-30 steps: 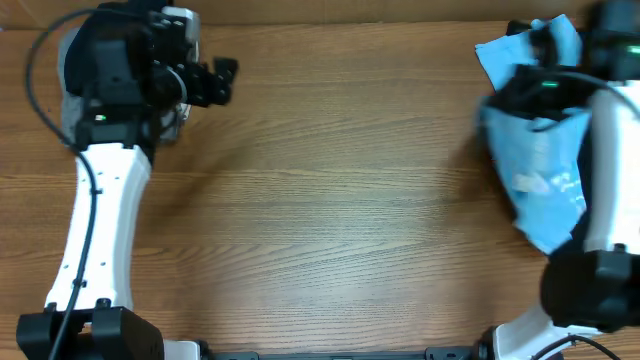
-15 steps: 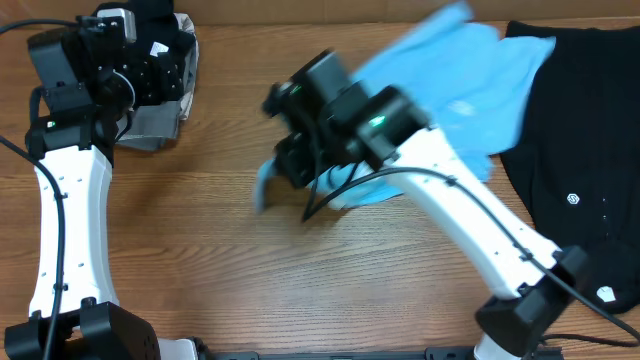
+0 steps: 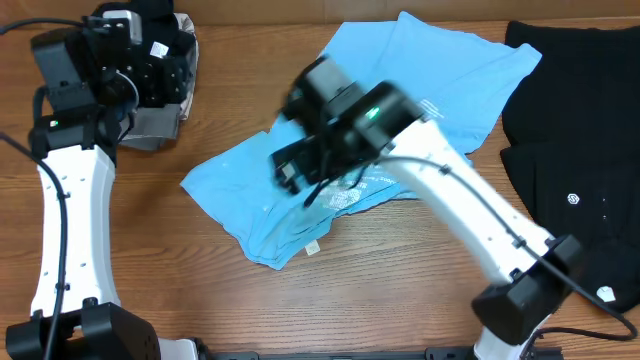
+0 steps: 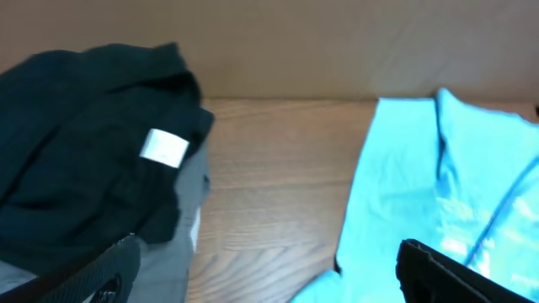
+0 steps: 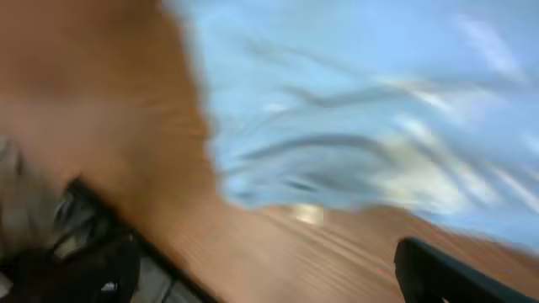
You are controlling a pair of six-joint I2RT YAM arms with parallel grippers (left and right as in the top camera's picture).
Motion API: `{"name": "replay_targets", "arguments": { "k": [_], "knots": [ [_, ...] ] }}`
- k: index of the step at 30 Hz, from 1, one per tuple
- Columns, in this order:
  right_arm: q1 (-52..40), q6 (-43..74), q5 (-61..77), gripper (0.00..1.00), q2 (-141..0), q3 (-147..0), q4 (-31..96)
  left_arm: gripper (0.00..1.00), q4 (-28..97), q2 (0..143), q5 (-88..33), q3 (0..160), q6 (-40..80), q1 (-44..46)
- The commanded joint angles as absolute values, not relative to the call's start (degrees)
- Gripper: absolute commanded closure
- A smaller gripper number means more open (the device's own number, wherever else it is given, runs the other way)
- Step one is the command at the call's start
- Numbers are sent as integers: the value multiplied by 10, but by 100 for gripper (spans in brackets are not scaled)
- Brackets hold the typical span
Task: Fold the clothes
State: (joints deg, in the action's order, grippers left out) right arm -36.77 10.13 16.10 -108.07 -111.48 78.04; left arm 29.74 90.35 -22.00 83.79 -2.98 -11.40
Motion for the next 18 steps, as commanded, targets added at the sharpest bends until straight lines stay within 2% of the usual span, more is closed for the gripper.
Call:
{"name": "replay_targets", "arguments": {
  "k": [1, 8, 14, 17, 18],
  "knots": [
    [-278, 187, 84, 0, -1063, -1128, 820, 2, 311, 906, -215, 853, -74, -83],
    [-128, 200, 46, 0, -1063, -1030, 861, 0, 336, 907, -154, 853, -78, -26],
    [-62, 200, 45, 1, -1063, -885, 754, 0, 338, 907, -144, 852, -77, -1],
    [-32, 200, 48, 11, -1063, -827, 673, 0, 338, 911, -144, 852, -77, 1],
    [-24, 199, 47, 19, -1063, -812, 649, 0, 338, 914, -144, 852, -77, 1]
  ]
}}
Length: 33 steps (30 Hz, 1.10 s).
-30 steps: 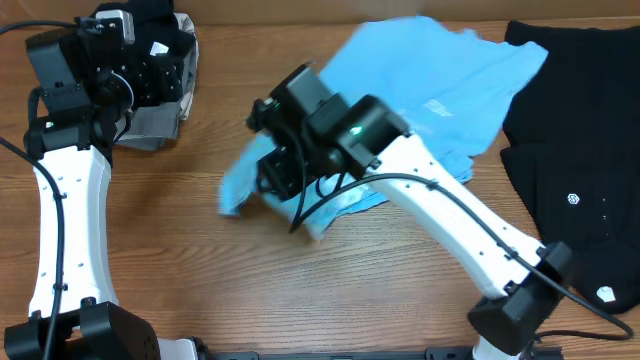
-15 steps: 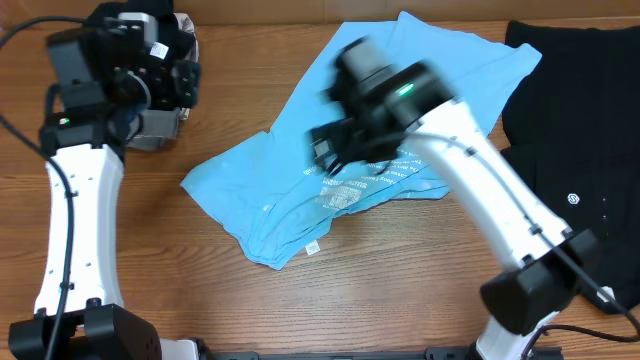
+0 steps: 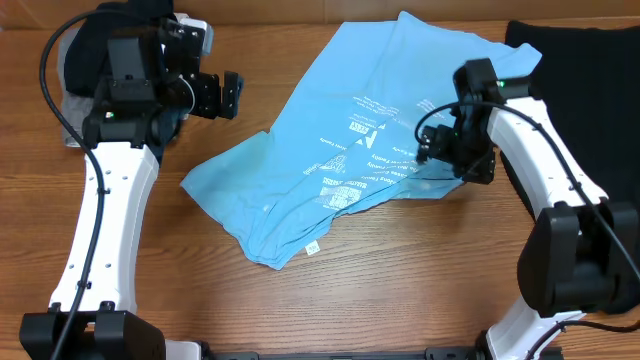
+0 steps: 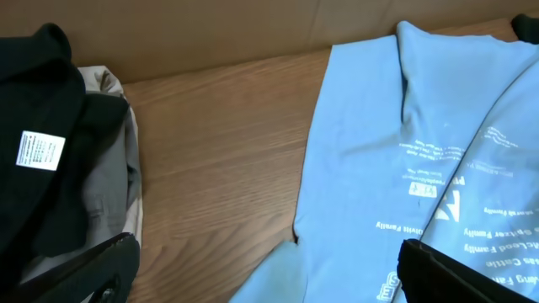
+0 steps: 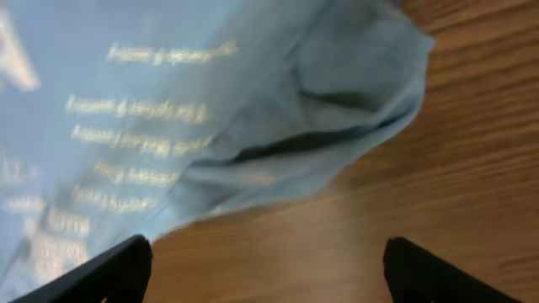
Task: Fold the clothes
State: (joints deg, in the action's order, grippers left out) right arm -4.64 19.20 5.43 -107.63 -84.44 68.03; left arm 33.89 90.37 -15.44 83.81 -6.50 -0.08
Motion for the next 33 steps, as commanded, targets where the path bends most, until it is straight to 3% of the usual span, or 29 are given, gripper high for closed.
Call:
{"name": "replay_targets", "arguments": {
  "k": [1, 4, 17, 22, 33],
  "knots": [
    [-15, 196, 47, 27, -1063, -798, 627, 0, 338, 918, -145, 852, -77, 1],
    [8, 192, 48, 42, -1063, -761, 568, 0, 342, 934, -148, 852, -77, 1],
    [25, 150, 47, 44, -1064, -692, 409, 0, 353, 982, -150, 852, -73, 17],
    [25, 150, 45, 64, -1064, -686, 385, 1, 353, 981, -150, 852, -73, 19],
    [25, 150, -19, 65, -1067, -686, 391, 0, 353, 981, -150, 852, -73, 19]
  ]
}}
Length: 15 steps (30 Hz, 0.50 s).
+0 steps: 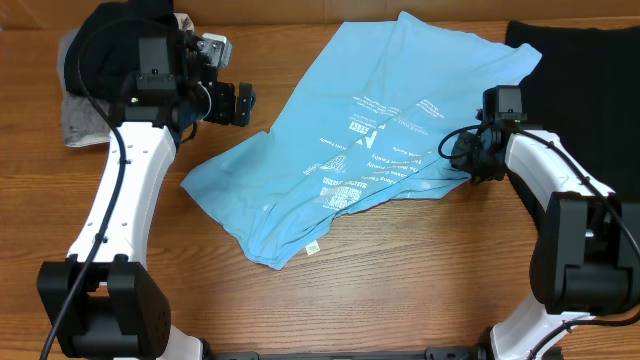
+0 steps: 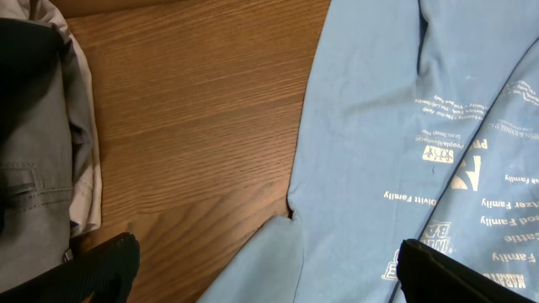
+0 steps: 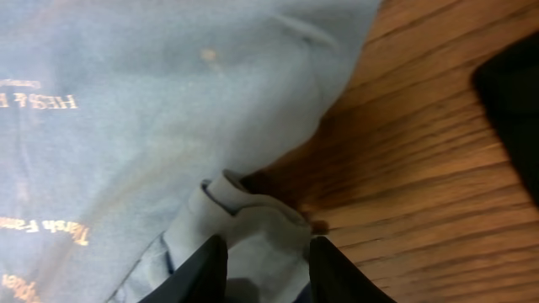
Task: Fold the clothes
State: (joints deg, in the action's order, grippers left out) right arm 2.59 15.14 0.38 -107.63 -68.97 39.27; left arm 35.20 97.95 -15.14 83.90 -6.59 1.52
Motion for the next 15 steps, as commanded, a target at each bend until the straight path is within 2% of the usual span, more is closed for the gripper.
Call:
{"name": "replay_targets", "arguments": {
  "k": [1, 10, 15],
  "knots": [
    [25, 150, -19, 66, -1067, -686, 390, 0, 353, 981, -150, 852, -73, 19],
    [25, 150, -18, 75, -1085, -685, 386, 1, 353, 981, -150, 852, -73, 19],
    [25, 155, -19, 90, -1098, -685, 384, 1, 353, 981, -150, 852, -73, 19]
  ]
}}
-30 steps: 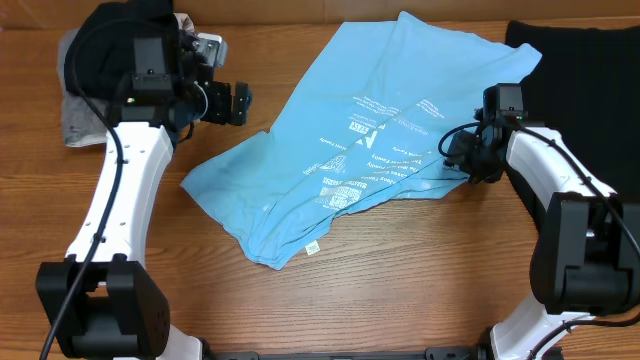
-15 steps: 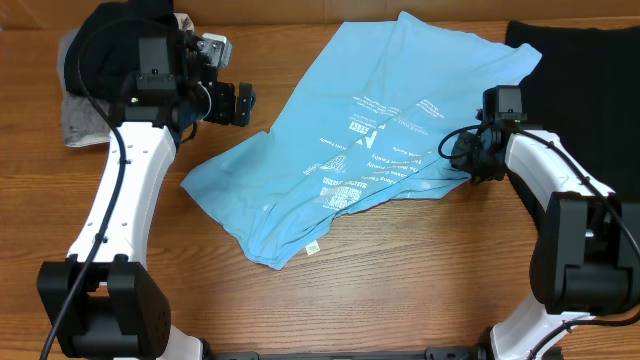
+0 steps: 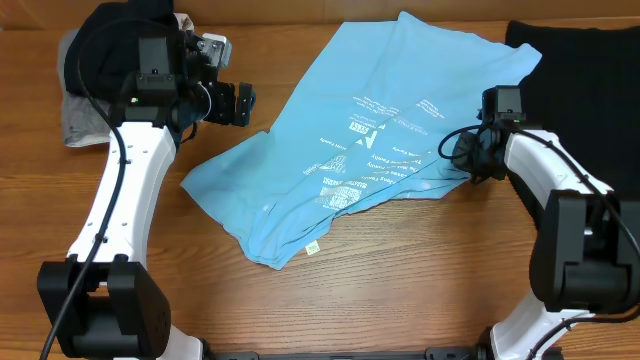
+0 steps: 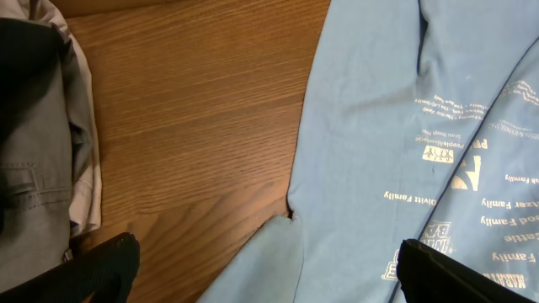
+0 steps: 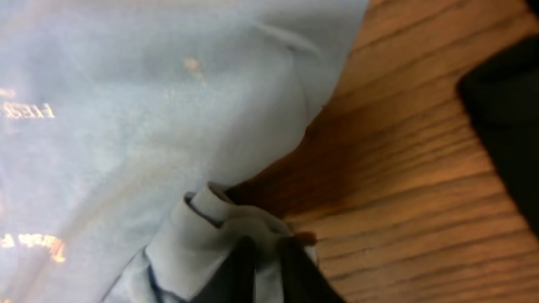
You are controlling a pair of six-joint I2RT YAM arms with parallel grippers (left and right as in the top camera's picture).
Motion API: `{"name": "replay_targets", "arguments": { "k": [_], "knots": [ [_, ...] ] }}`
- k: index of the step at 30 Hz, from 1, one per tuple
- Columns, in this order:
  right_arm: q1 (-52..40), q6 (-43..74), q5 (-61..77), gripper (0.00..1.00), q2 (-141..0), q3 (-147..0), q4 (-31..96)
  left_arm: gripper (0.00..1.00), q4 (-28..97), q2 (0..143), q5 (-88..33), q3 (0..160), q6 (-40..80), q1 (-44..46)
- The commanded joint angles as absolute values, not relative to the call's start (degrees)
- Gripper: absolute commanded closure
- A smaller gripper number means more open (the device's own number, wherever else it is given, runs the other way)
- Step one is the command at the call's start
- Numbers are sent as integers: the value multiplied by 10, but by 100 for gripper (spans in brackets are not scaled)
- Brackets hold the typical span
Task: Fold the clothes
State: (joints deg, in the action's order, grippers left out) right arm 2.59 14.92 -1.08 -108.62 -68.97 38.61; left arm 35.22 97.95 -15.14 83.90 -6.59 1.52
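A light blue T-shirt [image 3: 350, 150] with white print lies crumpled across the middle of the wooden table. My right gripper [image 3: 468, 158] is down at the shirt's right edge, shut on a bunched fold of blue cloth [image 5: 253, 227]. My left gripper [image 3: 240, 103] hangs open above the bare wood beside the shirt's left edge [image 4: 354, 168], with its wide-apart fingers [image 4: 109, 261] holding nothing.
A pile of dark and grey clothes [image 3: 85, 100] sits at the far left corner, its grey edge [image 4: 50, 151] in the left wrist view. A black garment [image 3: 580, 130] covers the right side of the table, close to my right gripper.
My right gripper's fingers, slightly apart around the bunched fold, have closed onto it. The left arm and the shirt have not moved.
My right arm was over the middle of the blue shirt and the left gripper over the clothes pile. Then the right gripper stood at the shirt's right edge and the left had come toward the shirt. The right gripper now pinches that edge.
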Motion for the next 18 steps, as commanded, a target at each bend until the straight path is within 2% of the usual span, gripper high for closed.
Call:
{"name": "replay_targets", "arguments": {
  "k": [1, 3, 9, 18],
  "knots": [
    [26, 155, -19, 93, -1097, -685, 382, 0, 353, 981, -150, 852, -73, 19],
    [28, 166, -20, 96, -1096, -688, 382, 0, 353, 981, -150, 852, -73, 19],
    [39, 179, -19, 96, -1076, -707, 425, 0, 353, 981, -150, 852, -73, 19],
    [47, 190, 31, 96, -971, -763, 692, 1, 353, 981, -150, 852, -73, 19]
  ]
}}
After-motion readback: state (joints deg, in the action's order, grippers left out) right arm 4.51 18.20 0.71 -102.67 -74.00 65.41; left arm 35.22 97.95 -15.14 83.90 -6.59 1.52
